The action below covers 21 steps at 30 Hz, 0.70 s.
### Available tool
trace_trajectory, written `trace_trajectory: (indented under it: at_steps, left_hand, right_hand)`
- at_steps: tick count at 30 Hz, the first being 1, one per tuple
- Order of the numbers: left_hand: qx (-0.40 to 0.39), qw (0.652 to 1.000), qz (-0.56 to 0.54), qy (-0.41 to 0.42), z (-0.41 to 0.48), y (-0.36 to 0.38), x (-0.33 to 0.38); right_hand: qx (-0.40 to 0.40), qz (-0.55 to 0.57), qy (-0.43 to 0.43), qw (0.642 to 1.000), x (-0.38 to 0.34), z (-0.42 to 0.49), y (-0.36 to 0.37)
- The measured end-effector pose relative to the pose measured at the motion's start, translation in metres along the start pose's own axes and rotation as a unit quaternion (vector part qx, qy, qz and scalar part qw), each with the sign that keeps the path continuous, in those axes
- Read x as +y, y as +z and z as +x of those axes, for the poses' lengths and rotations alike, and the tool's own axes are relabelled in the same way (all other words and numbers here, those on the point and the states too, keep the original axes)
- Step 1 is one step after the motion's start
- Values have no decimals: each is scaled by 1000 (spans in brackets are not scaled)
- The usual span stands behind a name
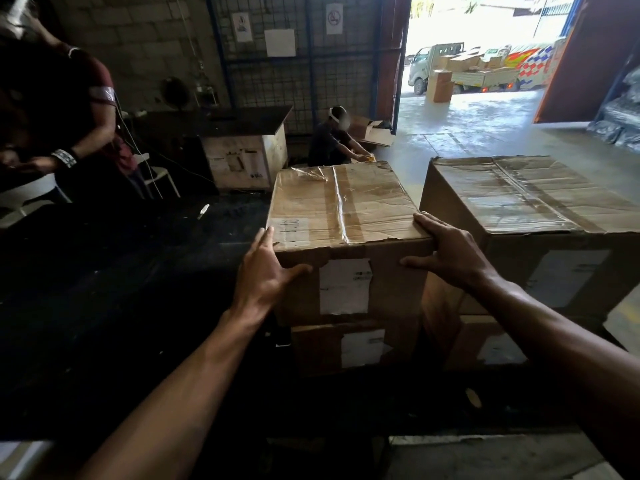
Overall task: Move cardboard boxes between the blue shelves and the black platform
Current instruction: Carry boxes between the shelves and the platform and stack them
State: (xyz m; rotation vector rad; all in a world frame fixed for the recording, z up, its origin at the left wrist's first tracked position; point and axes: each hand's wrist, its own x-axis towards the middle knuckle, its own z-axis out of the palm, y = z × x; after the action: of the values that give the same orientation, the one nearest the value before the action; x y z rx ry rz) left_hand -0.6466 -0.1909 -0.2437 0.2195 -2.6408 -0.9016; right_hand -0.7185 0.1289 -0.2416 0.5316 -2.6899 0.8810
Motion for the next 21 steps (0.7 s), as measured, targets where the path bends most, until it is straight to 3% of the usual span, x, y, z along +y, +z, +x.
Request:
trace_trajectory:
  at_steps: [21]
  left_hand:
    - [20,999,-12,24,-10,6,-9]
  right_hand:
    - [-2,5,14,1000,10,0,-2]
